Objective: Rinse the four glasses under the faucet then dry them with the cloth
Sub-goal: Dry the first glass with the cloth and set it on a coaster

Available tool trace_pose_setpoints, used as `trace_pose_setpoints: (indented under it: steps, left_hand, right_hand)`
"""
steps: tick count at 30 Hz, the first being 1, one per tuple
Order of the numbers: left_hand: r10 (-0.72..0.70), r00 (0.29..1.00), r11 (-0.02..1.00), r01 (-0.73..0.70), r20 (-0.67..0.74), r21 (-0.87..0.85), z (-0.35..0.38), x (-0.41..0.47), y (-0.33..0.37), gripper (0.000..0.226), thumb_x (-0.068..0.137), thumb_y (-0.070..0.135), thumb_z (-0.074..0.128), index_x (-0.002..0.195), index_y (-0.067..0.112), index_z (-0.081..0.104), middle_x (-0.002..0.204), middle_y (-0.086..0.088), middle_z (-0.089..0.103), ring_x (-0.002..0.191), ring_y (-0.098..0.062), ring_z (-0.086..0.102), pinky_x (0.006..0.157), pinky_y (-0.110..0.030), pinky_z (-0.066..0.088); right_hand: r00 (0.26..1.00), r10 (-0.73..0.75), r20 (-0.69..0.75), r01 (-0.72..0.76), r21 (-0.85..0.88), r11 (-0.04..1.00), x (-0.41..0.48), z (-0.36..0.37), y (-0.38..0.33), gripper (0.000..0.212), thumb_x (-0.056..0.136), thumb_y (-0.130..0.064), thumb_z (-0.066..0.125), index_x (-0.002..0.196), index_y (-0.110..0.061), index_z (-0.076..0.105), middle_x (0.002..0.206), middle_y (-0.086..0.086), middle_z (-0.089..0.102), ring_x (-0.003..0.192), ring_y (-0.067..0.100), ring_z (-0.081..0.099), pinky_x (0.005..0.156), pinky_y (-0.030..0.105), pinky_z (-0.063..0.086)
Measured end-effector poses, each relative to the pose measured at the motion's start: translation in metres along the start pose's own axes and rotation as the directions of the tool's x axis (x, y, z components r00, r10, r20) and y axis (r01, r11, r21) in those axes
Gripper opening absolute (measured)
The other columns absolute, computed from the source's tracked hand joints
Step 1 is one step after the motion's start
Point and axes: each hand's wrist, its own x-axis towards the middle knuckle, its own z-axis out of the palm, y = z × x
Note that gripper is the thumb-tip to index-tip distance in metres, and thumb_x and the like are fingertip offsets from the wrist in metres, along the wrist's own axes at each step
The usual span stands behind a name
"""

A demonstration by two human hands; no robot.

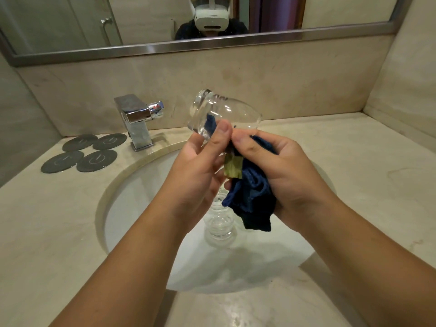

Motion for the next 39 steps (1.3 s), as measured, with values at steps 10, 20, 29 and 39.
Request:
trace_pose_setpoints:
  steps: [10, 20, 29, 39]
  left_hand:
    - [-0.061, 0.990, 0.998, 0.059, 0.126, 0.027, -0.006, -0.002, 0.009, 0.028, 0.089, 0.058, 0.069, 0.104, 0.037, 0.080, 0.130, -0.009, 0.066, 0.120, -0.032, 0.068, 0.094, -0.040, 0.055]
    - [-0.004, 0.998, 0.995, -0.002, 0.067, 0.099, -0.008, 0.001, 0.007, 0.027, 0.095, 0.050, 0.065, 0.107, 0.028, 0.075, 0.122, -0.013, 0.066, 0.113, -0.030, 0.064, 0.093, -0.041, 0.051]
    - [-0.013, 0.992, 0.997, 0.003, 0.126, 0.076, -0.007, -0.001, 0.008, 0.034, 0.100, 0.051, 0.055, 0.087, 0.037, 0.083, 0.117, -0.005, 0.071, 0.129, -0.033, 0.060, 0.105, -0.047, 0.049]
    - [0.096, 0.993, 0.990, -0.088, -0.074, 0.112, -0.010, 0.006, 0.005, 0.042, 0.093, 0.047, 0.074, 0.121, 0.017, 0.066, 0.101, 0.003, 0.076, 0.104, -0.016, 0.073, 0.097, -0.033, 0.055]
  right_hand:
    - [0.998, 0.048, 0.051, -0.049, 0.026, 0.998, -0.003, 0.003, -0.005, 0.035, 0.089, -0.032, 0.070, 0.112, -0.006, 0.078, 0.111, 0.012, 0.080, 0.086, 0.017, 0.076, 0.064, 0.028, 0.060]
    - [0.995, 0.093, 0.027, -0.094, 0.007, 0.996, -0.004, 0.005, -0.005, 0.039, 0.081, -0.028, 0.076, 0.112, -0.004, 0.078, 0.113, 0.020, 0.078, 0.070, 0.019, 0.072, 0.060, 0.032, 0.061]
    - [0.996, 0.084, 0.015, -0.085, 0.048, 0.995, -0.003, 0.006, -0.004, 0.043, 0.083, -0.031, 0.075, 0.114, -0.002, 0.077, 0.108, 0.018, 0.079, 0.063, 0.018, 0.068, 0.059, 0.032, 0.060]
    - [0.998, 0.064, 0.001, -0.063, -0.041, 0.997, 0.000, 0.001, -0.002, 0.037, 0.081, -0.029, 0.076, 0.111, -0.007, 0.079, 0.103, 0.014, 0.080, 0.067, 0.019, 0.069, 0.059, 0.032, 0.060]
